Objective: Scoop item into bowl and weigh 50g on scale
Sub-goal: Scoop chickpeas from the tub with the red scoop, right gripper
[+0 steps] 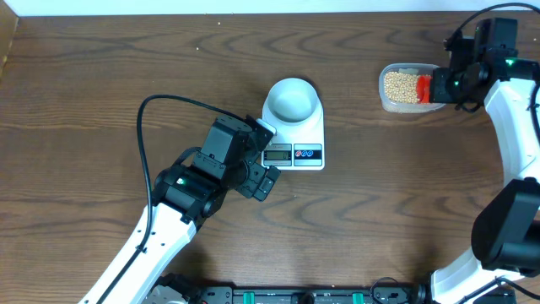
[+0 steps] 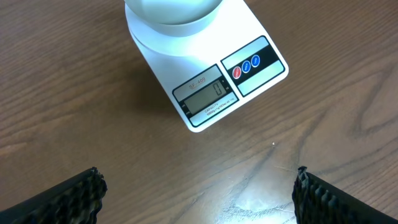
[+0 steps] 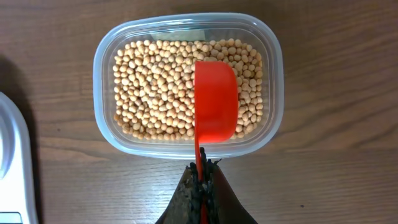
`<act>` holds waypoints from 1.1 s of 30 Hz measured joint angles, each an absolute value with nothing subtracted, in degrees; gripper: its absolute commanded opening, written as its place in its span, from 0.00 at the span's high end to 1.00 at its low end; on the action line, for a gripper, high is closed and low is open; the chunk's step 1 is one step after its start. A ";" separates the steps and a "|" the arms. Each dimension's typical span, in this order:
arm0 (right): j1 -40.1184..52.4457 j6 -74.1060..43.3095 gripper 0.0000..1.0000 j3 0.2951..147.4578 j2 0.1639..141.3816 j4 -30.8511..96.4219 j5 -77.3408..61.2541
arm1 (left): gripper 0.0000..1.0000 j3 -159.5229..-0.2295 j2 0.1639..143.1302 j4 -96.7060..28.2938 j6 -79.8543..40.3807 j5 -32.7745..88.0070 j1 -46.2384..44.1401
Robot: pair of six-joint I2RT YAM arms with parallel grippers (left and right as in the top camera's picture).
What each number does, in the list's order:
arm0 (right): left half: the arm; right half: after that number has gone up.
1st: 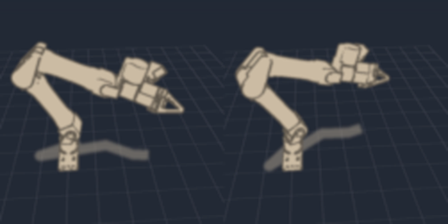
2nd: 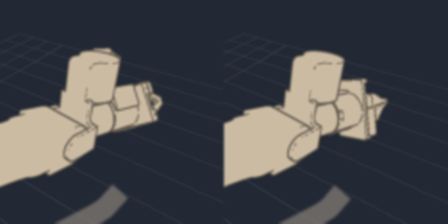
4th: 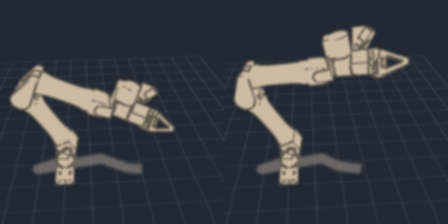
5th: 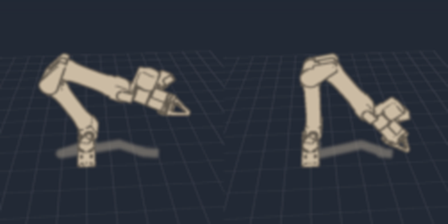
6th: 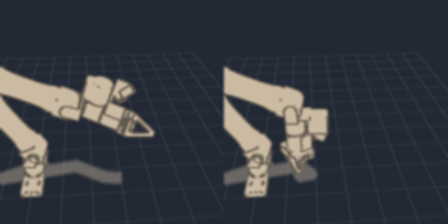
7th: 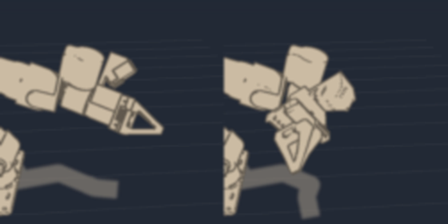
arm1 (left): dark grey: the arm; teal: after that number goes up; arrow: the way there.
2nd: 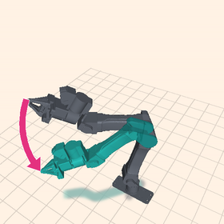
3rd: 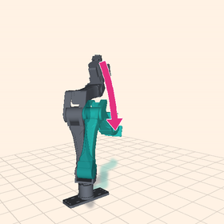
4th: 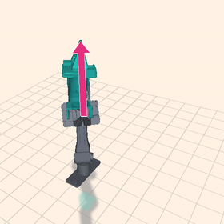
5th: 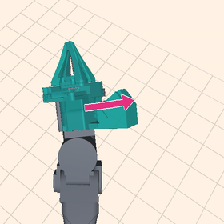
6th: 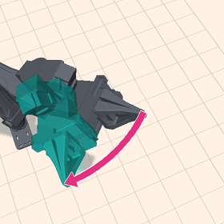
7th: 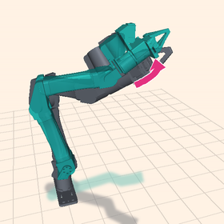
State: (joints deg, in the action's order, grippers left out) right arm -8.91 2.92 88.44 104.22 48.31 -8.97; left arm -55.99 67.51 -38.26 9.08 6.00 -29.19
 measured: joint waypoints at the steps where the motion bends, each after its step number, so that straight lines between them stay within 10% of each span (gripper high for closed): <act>1: -9.23 2.68 0.99 88.44 104.31 48.31 -9.63 | 0.02 -55.99 67.51 -38.26 9.08 6.02 -29.19; 33: -11.73 0.45 0.99 88.44 106.17 46.61 -16.47 | 0.02 -55.99 67.51 -38.26 9.08 6.00 -29.19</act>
